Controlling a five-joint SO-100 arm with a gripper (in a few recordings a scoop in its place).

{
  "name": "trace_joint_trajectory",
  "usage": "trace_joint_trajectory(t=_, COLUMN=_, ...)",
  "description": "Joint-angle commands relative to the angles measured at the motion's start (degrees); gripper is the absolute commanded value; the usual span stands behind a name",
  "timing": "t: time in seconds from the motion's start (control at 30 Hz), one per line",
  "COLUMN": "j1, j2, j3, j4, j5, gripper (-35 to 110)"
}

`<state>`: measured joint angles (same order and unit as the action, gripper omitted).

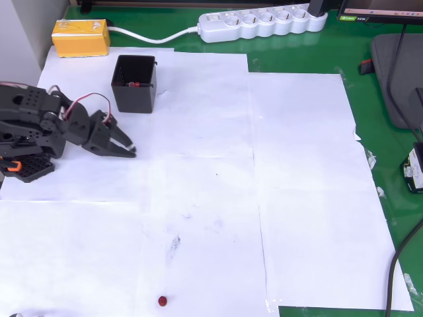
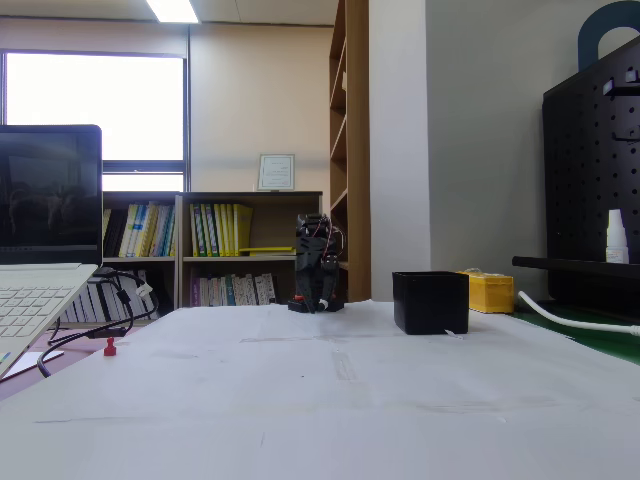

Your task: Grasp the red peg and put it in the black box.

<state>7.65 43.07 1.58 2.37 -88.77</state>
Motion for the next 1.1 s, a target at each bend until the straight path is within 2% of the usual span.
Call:
trace_joint_trajectory(t=0.0, j1=1.3, j2=17.9, j3=-4.2, j4=-24.6, j5=1.6, gripper=0)
trace_joint_trajectory(t=0.33, j1=6.4, j2=42.1, j3=-4.6, j4=-56.2, j5=1.8, gripper=0)
trace_joint_trajectory(t=0.67, j1=21.1, j2=66.6, j3=0.8, j4=-82.7, j5=6.1, gripper=0)
trace_joint_trajectory(t=1.07, j1=28.8, j2=82.8, j3=14.9, j4=-92.3, j5=4.2, gripper=0)
